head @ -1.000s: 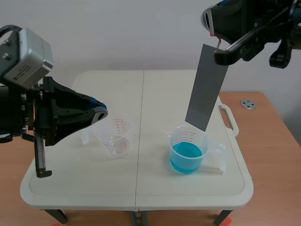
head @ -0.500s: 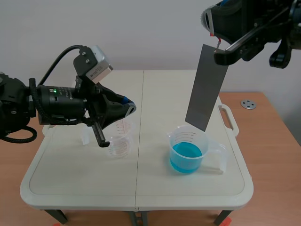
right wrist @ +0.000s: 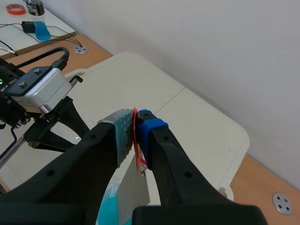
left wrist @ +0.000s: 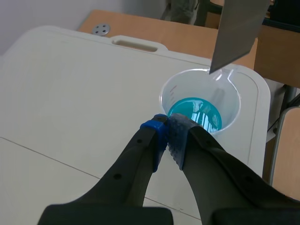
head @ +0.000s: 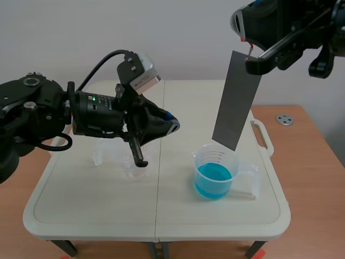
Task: Hold the metal plate by the orange handle, dip it into the blue solution, take it out and point at it, then put the plate back in the beaker on the left.
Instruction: 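Raise the plate and point at it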
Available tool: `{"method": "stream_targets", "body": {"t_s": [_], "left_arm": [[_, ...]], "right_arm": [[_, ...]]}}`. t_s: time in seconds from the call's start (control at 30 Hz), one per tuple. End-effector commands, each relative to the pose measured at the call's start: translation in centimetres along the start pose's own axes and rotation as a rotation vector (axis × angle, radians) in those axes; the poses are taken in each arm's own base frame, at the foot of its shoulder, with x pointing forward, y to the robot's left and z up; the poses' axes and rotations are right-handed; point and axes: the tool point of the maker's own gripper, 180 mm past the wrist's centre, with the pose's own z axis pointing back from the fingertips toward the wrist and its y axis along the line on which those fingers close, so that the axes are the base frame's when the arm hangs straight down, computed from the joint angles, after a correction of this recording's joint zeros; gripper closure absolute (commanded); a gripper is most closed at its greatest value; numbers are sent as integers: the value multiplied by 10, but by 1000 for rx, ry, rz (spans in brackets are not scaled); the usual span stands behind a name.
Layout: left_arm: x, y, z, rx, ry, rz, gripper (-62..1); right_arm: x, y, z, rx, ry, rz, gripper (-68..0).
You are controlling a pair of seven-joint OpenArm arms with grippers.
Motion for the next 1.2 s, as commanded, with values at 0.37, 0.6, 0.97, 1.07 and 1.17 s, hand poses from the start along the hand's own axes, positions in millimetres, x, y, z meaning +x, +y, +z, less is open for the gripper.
{"method": "stream_targets", "body": {"t_s": [0.37,0.6,0.97,1.07,1.17], "left_arm": [[15,-3,-13,-22,-1,-12,-27],[9,-5,-13,-25,28,0,-27],[6,-5,-13,-26,42,2,-27],[6,-5,-13,-26,42,2,-27],[6,-5,-13,-26,42,2,-27]], "right_arm": [[11,0,2,1,-38,22,-11],[11,0,2,1,-38,22,-11],[11,0,2,0,-38,22,-11],[11,0,2,0,-38,22,-11],[11,0,2,0,-38,22,-11]]}}
